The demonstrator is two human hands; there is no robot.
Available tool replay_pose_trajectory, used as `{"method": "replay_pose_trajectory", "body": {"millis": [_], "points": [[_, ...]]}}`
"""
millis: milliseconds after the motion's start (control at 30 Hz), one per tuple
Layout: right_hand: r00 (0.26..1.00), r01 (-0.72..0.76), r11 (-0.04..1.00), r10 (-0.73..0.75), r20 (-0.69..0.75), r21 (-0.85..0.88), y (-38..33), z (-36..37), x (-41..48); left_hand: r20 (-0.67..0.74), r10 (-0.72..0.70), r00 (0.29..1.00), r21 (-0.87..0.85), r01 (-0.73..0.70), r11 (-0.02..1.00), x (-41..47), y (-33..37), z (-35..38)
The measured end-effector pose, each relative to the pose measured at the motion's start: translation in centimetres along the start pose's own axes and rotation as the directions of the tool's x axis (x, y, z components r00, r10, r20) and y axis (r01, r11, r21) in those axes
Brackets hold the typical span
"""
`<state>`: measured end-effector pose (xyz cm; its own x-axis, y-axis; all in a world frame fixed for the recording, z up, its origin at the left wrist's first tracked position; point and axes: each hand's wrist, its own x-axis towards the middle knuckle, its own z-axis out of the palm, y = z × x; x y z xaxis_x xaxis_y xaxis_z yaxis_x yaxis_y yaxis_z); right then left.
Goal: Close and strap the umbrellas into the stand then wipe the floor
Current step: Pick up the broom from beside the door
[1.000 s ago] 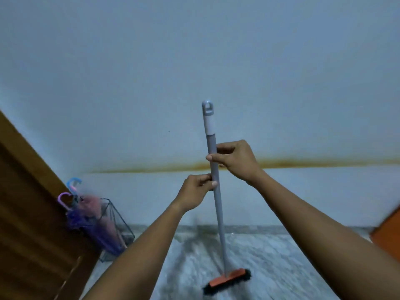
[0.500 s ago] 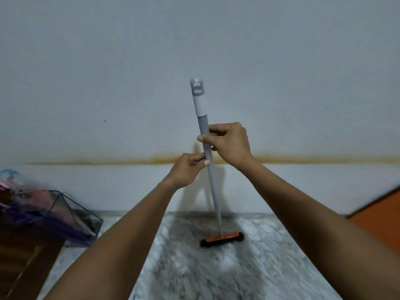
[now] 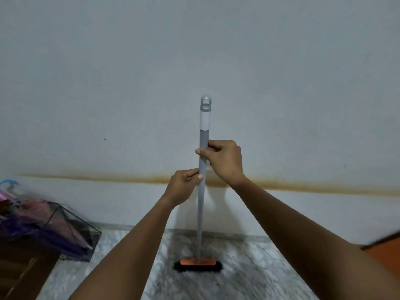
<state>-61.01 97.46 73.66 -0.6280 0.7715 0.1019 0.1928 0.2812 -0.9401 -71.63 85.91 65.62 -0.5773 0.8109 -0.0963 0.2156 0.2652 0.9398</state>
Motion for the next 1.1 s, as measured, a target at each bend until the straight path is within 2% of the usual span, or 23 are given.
{"method": "replay_pose_trajectory", "body": {"millis": [267,500,767,1100], "points": [[0.998,-0.028,1.000,0.028,0.055,0.003,0.2,1.8,2.6,-0.144,-0.037,0.989,0.105,0.053,0.993,1.8,0.6,-0.4],[0.988,-0.075,0.995,0.066,0.139,0.059,0.2,1.7,4.1,-0.221,-0.001,0.975,0.102,0.025,0.995,2.4,0.2,-0.4],[0.988,-0.099,0.995,0.095,0.123,0.028,0.1,2.2,4.9,-0.223,-0.075,0.972,0.122,0.105,0.987,3.8,0.6,-0.6],[0.990,-0.082,0.996,0.084,0.117,-0.019,0.0,2.5,5.5,-0.248,-0.049,0.968,0.125,0.082,0.989,3.8,1.1,-0.9]]}}
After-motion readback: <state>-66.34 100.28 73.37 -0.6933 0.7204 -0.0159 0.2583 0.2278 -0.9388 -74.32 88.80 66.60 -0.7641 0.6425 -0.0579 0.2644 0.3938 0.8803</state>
